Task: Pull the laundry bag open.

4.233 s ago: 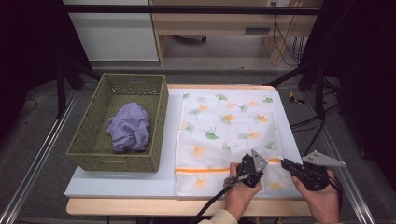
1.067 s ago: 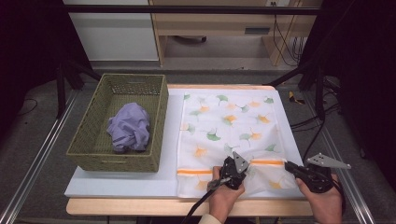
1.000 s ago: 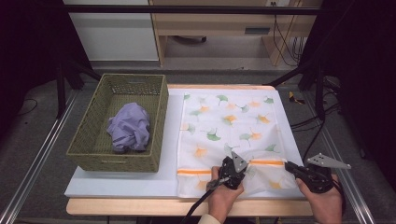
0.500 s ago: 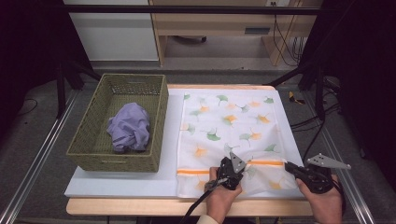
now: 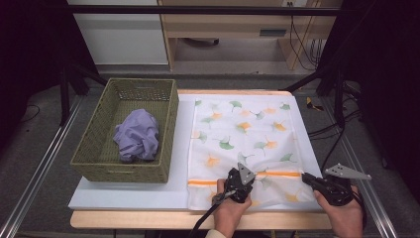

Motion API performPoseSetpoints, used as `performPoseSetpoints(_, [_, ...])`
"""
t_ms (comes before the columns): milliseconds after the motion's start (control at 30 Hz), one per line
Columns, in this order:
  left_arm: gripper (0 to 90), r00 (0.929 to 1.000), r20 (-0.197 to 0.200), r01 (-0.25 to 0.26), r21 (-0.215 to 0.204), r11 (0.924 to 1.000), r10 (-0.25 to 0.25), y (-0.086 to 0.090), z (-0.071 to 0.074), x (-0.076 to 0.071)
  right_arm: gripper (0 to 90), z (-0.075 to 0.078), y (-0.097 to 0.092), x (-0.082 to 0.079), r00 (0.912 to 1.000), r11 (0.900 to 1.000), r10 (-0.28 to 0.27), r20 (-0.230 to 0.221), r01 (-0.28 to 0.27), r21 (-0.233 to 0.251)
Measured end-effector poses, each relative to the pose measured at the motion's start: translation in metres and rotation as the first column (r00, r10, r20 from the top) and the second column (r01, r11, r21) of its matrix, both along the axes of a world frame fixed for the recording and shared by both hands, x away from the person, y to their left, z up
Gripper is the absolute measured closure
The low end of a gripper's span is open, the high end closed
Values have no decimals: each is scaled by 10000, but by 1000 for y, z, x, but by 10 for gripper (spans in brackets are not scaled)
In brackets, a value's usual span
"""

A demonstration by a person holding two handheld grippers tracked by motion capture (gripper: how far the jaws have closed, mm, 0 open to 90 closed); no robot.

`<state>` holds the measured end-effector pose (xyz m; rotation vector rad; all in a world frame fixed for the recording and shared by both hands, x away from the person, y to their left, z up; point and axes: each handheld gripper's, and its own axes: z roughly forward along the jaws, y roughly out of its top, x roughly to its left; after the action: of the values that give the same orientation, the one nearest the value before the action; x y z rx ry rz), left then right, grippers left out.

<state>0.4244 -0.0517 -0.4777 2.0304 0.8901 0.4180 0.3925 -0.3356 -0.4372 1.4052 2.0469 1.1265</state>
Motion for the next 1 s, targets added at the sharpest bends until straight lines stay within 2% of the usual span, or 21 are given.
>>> performPoseSetpoints(233, [900,9999,26,-106,-22,9999,106,7,0,-1,862,0,0,0,10000,10000,56,29,-56,-50])
performPoseSetpoints(433, [900,9996,-99,-258,-175,9995,256,15,-3,-1,862,-1,0,0,10000,9999,48,35,-48,-114])
performPoseSetpoints(1000, [900,9998,4,-223,-61,9997,223,15,-2,-1,861,-1,1,1,10000,9998,-69,-44,68,-193])
